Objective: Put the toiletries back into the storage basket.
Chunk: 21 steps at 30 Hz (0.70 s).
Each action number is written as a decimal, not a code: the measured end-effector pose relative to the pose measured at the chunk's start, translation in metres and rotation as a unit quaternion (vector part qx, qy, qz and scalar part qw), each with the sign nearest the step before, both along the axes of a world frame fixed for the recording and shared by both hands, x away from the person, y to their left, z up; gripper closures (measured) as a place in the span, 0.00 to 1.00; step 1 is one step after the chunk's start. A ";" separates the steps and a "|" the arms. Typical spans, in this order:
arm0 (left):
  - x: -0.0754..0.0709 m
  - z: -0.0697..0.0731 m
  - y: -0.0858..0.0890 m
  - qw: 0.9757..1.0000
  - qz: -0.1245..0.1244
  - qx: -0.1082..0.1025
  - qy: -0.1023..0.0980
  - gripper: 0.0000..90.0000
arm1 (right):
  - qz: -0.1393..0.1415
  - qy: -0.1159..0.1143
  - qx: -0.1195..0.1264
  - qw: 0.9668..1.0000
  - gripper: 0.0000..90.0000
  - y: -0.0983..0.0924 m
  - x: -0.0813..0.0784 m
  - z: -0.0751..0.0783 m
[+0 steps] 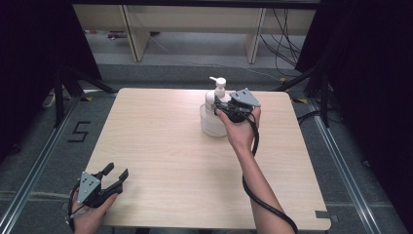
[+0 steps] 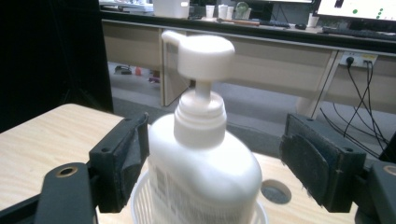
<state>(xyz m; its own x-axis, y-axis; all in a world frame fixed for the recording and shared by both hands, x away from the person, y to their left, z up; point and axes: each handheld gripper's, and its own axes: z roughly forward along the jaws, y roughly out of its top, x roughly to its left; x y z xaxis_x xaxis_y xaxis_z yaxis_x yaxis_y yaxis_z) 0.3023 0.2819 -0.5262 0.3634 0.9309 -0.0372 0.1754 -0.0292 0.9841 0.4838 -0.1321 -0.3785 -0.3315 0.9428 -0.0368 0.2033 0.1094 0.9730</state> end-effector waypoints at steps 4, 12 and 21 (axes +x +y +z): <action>0.000 0.000 0.000 1.000 0.001 0.000 0.000 0.43 | 0.006 0.010 0.003 1.000 0.26 -0.010 -0.010 -0.003; 0.000 0.000 0.000 1.000 0.003 -0.001 0.001 0.43 | 0.023 0.025 -0.001 0.999 0.27 -0.029 -0.029 -0.015; -0.001 0.000 0.000 1.000 0.006 0.000 0.005 0.43 | 0.023 0.032 -0.011 0.999 0.29 -0.057 -0.055 -0.030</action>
